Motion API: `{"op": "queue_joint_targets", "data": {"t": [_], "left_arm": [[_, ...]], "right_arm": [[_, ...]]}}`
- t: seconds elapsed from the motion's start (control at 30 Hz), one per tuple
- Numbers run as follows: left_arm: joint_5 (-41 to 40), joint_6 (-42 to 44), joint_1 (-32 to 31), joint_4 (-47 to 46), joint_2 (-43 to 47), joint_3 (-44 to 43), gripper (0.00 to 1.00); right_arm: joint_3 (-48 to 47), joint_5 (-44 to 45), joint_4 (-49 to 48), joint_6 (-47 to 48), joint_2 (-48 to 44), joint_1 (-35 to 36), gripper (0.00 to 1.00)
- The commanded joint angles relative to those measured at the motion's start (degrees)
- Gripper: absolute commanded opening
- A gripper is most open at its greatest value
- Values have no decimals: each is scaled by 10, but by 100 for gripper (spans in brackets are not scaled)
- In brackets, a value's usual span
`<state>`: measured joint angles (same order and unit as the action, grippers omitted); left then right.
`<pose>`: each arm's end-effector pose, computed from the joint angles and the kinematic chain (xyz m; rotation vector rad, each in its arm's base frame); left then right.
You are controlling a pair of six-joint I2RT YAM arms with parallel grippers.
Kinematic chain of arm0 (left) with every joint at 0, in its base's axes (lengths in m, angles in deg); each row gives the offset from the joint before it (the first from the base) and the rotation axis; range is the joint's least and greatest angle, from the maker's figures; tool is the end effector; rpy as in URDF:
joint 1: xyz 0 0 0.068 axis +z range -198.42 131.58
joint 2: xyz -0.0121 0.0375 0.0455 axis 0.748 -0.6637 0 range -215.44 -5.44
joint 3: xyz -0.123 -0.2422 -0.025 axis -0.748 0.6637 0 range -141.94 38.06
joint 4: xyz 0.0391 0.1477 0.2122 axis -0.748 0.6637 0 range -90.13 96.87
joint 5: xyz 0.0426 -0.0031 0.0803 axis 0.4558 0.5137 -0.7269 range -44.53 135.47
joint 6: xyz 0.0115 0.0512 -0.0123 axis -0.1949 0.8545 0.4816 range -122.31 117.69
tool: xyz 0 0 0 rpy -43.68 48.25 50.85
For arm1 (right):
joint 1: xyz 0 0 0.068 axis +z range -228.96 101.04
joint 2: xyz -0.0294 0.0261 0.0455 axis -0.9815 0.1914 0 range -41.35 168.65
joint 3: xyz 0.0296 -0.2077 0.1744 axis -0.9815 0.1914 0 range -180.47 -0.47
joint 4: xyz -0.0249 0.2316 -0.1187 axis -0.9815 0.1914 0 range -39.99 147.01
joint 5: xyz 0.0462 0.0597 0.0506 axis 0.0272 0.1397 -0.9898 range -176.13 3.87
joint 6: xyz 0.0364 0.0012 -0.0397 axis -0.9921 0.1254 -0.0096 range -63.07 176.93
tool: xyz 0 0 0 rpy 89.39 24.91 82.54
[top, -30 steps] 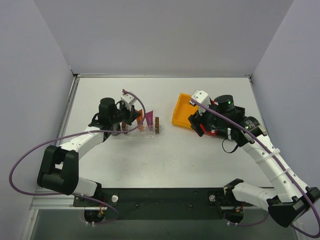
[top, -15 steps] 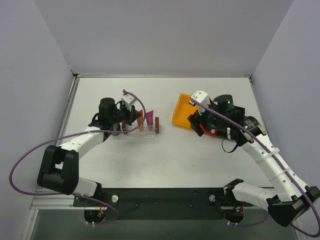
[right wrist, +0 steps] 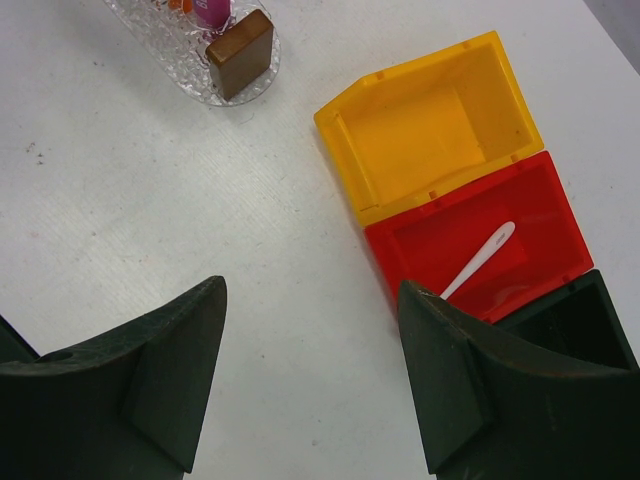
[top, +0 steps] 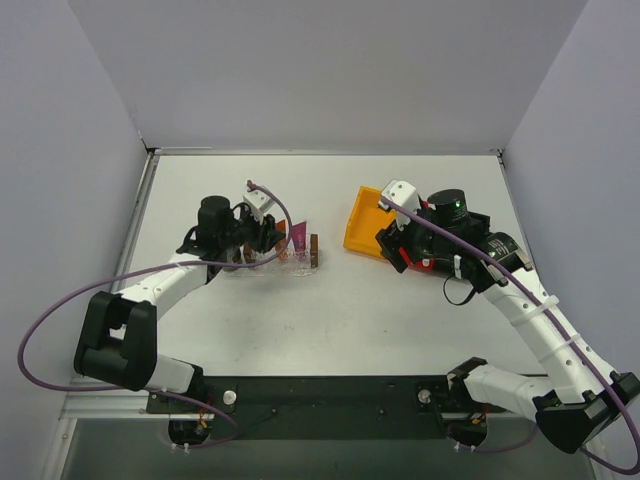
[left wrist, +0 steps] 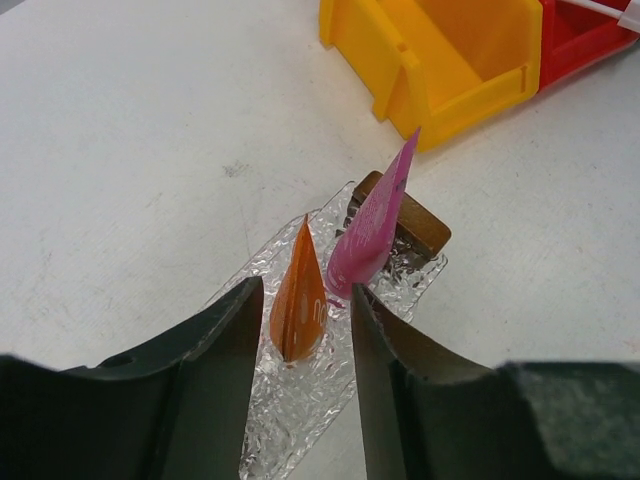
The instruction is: Prepare toiletry sets of a toothbrush and toothpaste on the tray
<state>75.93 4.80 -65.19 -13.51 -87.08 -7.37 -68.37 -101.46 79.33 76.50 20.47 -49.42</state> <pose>0.2929 -0.1070 0.2378 0.7417 1.8185 -0.6323 0.1973 0.1225 0.3890 -0.9791 1.7216 0.3775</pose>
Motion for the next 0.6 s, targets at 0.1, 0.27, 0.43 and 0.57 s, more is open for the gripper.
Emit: {"op": "queue_joint_targets", "data": {"t": [0.1, 0.27, 0.43, 0.57], "left_arm": [[3, 18, 4, 9, 38, -4, 64], [1, 20, 7, 19, 67, -9, 80], [0, 24, 10, 41, 104, -13, 86], [-6, 28, 13, 57, 134, -14, 86]], "right_arm": [[7, 4, -15, -7, 1, -8, 64], [8, 23, -16, -6, 7, -18, 64], [12, 44, -19, -9, 21, -38, 64], [5, 66, -23, -32, 54, -70, 64]]}}
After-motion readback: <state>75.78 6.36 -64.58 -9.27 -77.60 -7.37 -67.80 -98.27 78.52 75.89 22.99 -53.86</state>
